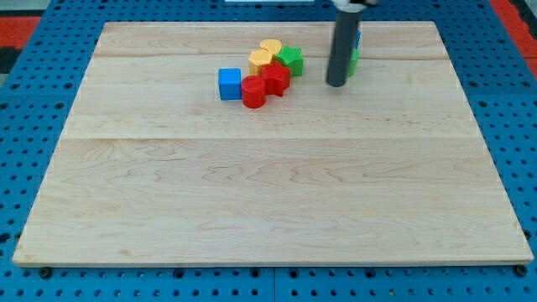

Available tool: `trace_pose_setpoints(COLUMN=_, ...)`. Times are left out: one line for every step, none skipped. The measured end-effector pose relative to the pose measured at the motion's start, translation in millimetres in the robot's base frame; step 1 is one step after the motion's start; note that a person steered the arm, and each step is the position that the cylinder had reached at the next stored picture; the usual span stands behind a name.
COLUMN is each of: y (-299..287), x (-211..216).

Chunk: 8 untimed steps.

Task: Move the green star to the top center

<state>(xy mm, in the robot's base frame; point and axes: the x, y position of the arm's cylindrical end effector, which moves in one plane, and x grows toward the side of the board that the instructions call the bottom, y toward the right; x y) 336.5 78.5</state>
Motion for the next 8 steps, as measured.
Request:
trace_pose_setpoints(y=-3, x=0)
trace_pose_setpoints(y=1, x=-6)
trace_pose_setpoints(y=2, x=-7)
trace_pose_setpoints(y=2, x=-7)
trace_pose_setpoints(y=-13, x=-7)
trace_pose_setpoints(y=-52, x=-20)
trace_pose_setpoints(y=-40, x=-32)
trace_pose_setpoints(y=-41, x=-34)
